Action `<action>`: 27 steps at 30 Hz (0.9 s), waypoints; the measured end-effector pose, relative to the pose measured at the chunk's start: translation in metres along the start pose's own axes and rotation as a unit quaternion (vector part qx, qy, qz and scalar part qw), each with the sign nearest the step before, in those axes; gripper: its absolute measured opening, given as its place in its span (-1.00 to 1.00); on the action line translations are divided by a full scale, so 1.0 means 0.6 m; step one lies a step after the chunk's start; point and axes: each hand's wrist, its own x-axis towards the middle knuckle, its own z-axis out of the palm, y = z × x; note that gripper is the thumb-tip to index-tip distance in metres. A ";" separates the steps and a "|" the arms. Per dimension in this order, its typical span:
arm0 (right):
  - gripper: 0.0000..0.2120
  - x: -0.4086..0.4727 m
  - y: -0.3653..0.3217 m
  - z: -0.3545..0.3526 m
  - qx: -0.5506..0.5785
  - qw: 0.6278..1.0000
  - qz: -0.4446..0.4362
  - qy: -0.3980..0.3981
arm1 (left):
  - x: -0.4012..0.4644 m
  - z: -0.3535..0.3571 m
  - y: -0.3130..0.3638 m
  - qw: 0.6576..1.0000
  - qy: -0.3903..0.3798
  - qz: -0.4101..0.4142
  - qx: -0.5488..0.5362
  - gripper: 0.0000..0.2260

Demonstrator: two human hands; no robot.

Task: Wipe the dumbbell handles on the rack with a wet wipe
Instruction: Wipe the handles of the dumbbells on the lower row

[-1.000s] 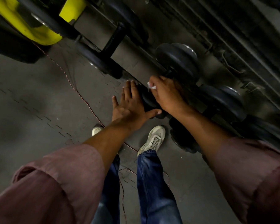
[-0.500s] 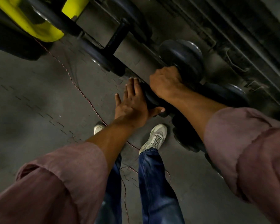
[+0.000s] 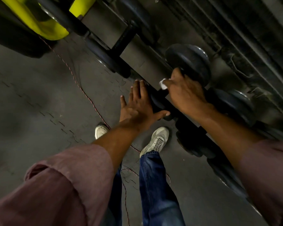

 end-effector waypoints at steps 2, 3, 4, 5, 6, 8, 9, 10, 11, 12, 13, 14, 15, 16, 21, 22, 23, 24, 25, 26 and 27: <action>-0.74 0.010 -0.004 -0.010 -0.064 0.996 0.063 0.024 | 0.000 -0.001 0.000 1.000 -0.003 -0.002 0.002 0.18; -0.72 0.017 -0.008 -0.014 -0.088 0.992 0.086 0.020 | 0.001 -0.001 0.000 1.000 -0.005 -0.003 0.001 0.18; -0.72 0.024 -0.014 -0.015 -0.099 0.990 0.100 0.003 | 0.000 -0.001 0.000 1.000 -0.008 -0.003 0.000 0.18; -0.73 0.029 -0.017 -0.015 -0.097 0.989 0.111 -0.011 | 0.000 0.000 0.000 1.000 -0.009 -0.003 0.000 0.18; -0.74 0.032 -0.019 -0.015 -0.086 0.988 0.124 -0.020 | 0.000 0.000 0.001 1.000 -0.009 -0.003 0.002 0.18; -0.75 0.029 -0.018 -0.014 -0.043 0.988 0.149 -0.013 | 0.000 -0.001 0.000 1.000 -0.008 -0.002 0.004 0.18; -0.74 0.023 -0.016 -0.011 -0.026 0.988 0.154 0.003 | 0.000 -0.001 0.000 1.000 -0.007 -0.002 0.004 0.18; -0.73 0.015 -0.015 -0.005 -0.015 0.987 0.156 0.019 | 0.000 -0.002 -0.001 1.000 -0.007 -0.003 0.002 0.18; -0.70 0.007 -0.014 0.001 -0.004 0.987 0.157 0.038 | -0.001 -0.002 -0.001 1.000 -0.007 -0.004 0.001 0.18; -0.64 -0.002 -0.012 0.010 0.006 0.987 0.153 0.055 | -0.001 -0.002 0.000 1.000 -0.007 -0.004 0.000 0.18; -0.57 -0.011 -0.011 0.018 0.018 0.987 0.149 0.065 | -0.001 -0.001 0.000 1.000 -0.007 -0.004 0.000 0.18; -0.52 -0.022 -0.009 0.025 0.035 0.986 0.148 0.068 | -0.001 -0.001 0.000 1.000 -0.006 -0.004 0.000 0.18; -0.50 -0.031 -0.008 0.029 0.059 0.984 0.154 0.067 | -0.001 0.001 -0.001 1.000 -0.004 -0.004 -0.002 0.18; -0.49 -0.038 -0.009 0.031 0.085 0.981 0.163 0.068 | 0.000 0.001 -0.001 1.000 -0.001 -0.004 -0.005 0.19; -0.60 -0.040 -0.018 0.031 0.216 0.948 0.219 0.079 | -0.001 0.004 0.000 1.000 0.002 -0.006 -0.007 0.18; -0.62 -0.035 -0.019 0.030 0.264 0.930 0.240 0.088 | -0.001 0.003 0.000 1.000 0.002 -0.006 -0.007 0.18; -0.63 -0.030 -0.018 0.033 0.313 0.908 0.260 0.096 | -0.001 0.002 0.000 1.000 0.002 -0.007 -0.007 0.18; -0.63 -0.025 -0.016 0.039 0.360 0.886 0.275 0.102 | -0.001 0.002 0.000 1.000 0.002 -0.008 -0.007 0.18; -0.63 -0.022 -0.015 0.047 0.406 0.861 0.289 0.101 | -0.001 0.003 0.001 1.000 0.002 -0.009 -0.007 0.19; -0.64 -0.019 -0.015 0.053 0.452 0.835 0.301 0.090 | -0.001 0.002 0.002 1.000 0.001 -0.010 -0.007 0.19; -0.66 -0.017 -0.016 0.060 0.498 0.806 0.311 0.078 | -0.002 0.002 0.002 1.000 -0.001 -0.011 -0.006 0.19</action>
